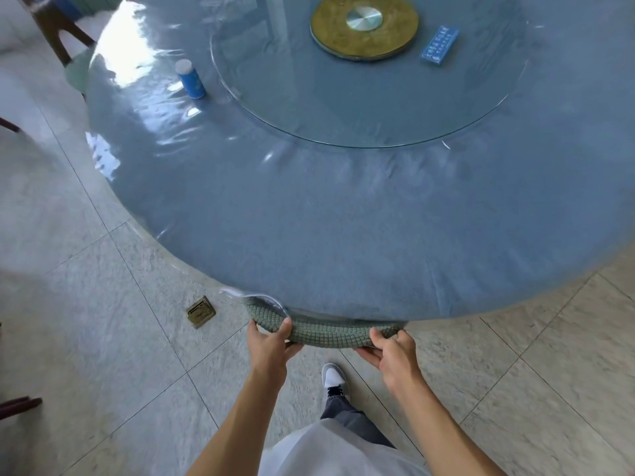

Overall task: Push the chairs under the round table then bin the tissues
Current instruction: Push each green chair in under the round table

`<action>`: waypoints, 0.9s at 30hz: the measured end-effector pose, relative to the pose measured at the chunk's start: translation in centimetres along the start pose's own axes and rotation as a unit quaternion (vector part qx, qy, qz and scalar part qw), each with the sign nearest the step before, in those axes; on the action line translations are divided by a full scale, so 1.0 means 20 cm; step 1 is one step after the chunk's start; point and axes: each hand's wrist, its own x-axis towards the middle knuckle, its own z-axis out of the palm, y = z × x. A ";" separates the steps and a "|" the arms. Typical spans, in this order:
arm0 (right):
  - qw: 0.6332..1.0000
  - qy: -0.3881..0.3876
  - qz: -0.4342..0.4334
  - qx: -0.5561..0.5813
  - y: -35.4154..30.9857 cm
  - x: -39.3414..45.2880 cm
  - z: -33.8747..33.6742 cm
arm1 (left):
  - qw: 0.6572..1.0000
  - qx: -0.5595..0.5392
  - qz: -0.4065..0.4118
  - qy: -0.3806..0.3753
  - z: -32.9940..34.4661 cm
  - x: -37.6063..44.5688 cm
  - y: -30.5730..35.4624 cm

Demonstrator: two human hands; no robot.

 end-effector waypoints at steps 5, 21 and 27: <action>1.000 0.001 0.010 -0.003 -0.01 0.02 0.00 | 1.000 0.016 -0.002 0.004 0.02 0.01 0.02; 1.000 0.011 0.020 0.006 -0.02 -0.03 0.03 | 1.000 0.028 -0.007 -0.003 0.01 -0.02 0.02; 0.989 0.009 0.033 -0.143 -0.09 -0.05 0.00 | 0.998 0.061 -0.001 -0.006 -0.04 -0.03 0.03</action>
